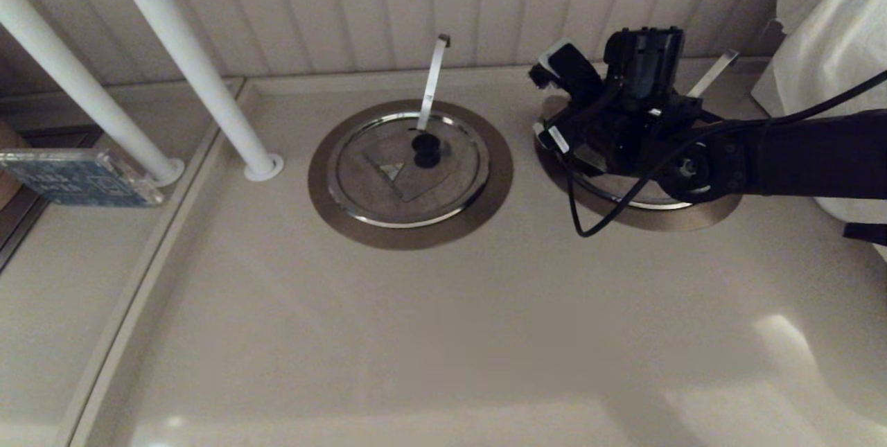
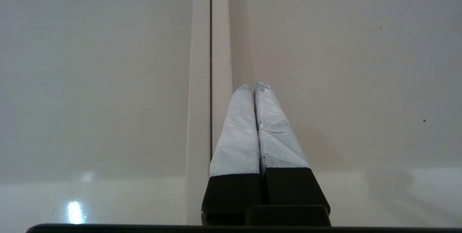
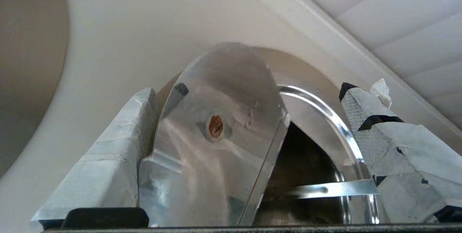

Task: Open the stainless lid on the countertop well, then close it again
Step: Close the lid

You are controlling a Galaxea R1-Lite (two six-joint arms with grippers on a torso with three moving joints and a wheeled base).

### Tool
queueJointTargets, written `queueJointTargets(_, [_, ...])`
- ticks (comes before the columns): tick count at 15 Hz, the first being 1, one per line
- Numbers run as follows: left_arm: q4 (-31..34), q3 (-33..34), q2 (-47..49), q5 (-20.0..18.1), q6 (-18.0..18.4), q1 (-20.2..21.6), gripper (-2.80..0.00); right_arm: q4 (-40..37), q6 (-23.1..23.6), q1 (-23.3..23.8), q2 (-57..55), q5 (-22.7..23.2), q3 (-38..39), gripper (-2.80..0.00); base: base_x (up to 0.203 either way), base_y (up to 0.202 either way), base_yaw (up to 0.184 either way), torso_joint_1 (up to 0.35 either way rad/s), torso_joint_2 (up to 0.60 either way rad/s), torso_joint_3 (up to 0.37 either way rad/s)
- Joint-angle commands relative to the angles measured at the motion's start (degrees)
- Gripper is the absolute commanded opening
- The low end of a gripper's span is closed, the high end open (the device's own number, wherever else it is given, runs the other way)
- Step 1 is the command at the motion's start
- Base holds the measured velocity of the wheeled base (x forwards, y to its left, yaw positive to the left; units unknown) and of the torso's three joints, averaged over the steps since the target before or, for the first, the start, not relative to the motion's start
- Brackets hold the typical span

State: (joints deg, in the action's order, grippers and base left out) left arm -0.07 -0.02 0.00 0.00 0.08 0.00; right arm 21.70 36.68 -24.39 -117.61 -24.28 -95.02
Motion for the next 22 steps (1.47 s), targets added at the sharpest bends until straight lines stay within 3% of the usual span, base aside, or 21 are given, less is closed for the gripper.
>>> queueJointTargets(1, [-0.01,0.02,-0.09,0.0,-0.07,0.0,-2.8,0.19,0.16,0.22,0.28,-0.09,-0.28,0.0,0.0,0.0,0.0,0.0,0.0,0.0])
queueJointTargets(8, [-0.01,0.02,-0.09,0.0,0.01,0.0,-2.8,0.19,0.74,1.4,4.7,-0.06,1.14,0.0,0.0,0.0,0.0,0.0,0.0,0.0])
queueJointTargets(17, [-0.01,-0.02,-0.09,0.0,0.01,0.0,-2.8,0.19,0.82,1.58,14.66,-0.06,10.97,0.0,0.0,0.0,0.0,0.0,0.0,0.0])
queueJointTargets(22, [-0.01,0.02,-0.09,0.0,0.0,0.0,-2.8,0.28,0.89,5.8,17.25,-0.03,16.37,0.0,0.0,0.0,0.0,0.0,0.0,0.0])
